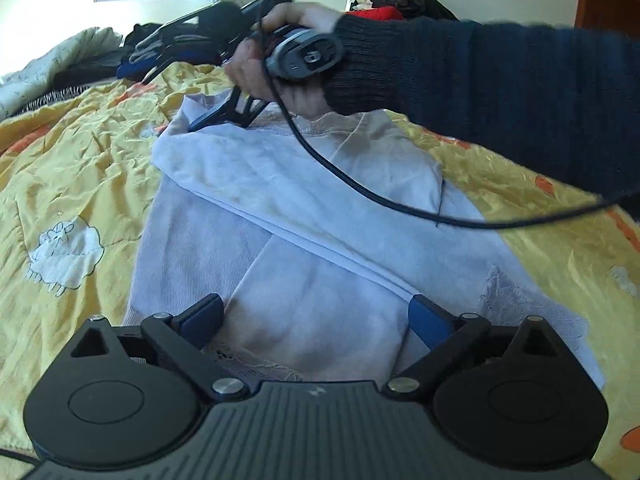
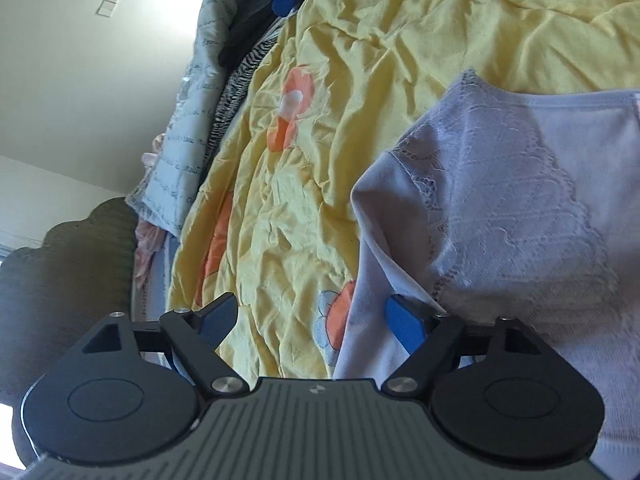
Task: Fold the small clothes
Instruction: 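Open the right gripper and smooth the folded top with both tools, then grasp the lace hem edge of the lavender top with both grippers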
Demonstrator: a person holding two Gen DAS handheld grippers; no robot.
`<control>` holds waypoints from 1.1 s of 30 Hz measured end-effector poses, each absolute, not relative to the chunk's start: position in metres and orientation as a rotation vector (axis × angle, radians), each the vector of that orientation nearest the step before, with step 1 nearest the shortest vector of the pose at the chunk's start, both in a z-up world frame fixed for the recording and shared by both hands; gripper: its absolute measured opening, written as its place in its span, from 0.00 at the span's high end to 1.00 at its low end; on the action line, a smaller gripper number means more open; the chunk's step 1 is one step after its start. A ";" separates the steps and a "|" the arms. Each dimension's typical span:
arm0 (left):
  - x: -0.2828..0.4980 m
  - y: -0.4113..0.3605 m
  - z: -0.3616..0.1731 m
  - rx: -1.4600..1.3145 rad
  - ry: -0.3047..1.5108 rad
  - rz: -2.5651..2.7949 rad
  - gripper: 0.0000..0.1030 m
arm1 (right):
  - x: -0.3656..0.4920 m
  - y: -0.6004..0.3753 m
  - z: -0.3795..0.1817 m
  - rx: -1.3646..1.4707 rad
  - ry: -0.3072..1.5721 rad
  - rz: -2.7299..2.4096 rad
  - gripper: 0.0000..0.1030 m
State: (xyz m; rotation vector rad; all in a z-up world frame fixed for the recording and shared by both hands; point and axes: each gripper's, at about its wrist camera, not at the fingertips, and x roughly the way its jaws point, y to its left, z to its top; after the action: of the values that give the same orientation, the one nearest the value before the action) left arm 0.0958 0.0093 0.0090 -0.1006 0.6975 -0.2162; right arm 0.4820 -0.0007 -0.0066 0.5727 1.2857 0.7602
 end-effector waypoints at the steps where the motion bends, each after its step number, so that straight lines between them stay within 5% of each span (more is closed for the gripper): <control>1: 0.094 0.015 0.013 -0.121 0.703 -0.222 0.03 | 0.475 -0.005 -0.002 0.580 1.284 0.763 0.20; 13: 0.073 0.068 0.021 -0.185 0.791 -0.099 0.03 | 0.264 -0.189 0.006 0.672 1.312 0.922 0.18; 18: 0.078 0.067 0.015 -0.180 0.826 -0.080 0.03 | 0.239 -0.225 -0.019 0.783 1.313 0.818 0.23; 24: 0.077 0.055 0.040 -0.116 0.809 -0.022 0.03 | 0.234 -0.225 0.016 0.800 1.216 0.842 0.21; 33: 0.094 0.018 0.023 0.000 0.876 0.005 0.03 | 0.193 -0.192 0.023 0.274 1.142 0.735 0.17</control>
State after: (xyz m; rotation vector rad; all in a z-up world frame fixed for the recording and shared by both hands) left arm 0.0935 0.0183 0.0232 0.0002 0.8760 0.0047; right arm 0.1930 -0.1916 0.0232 0.2739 1.1424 0.7347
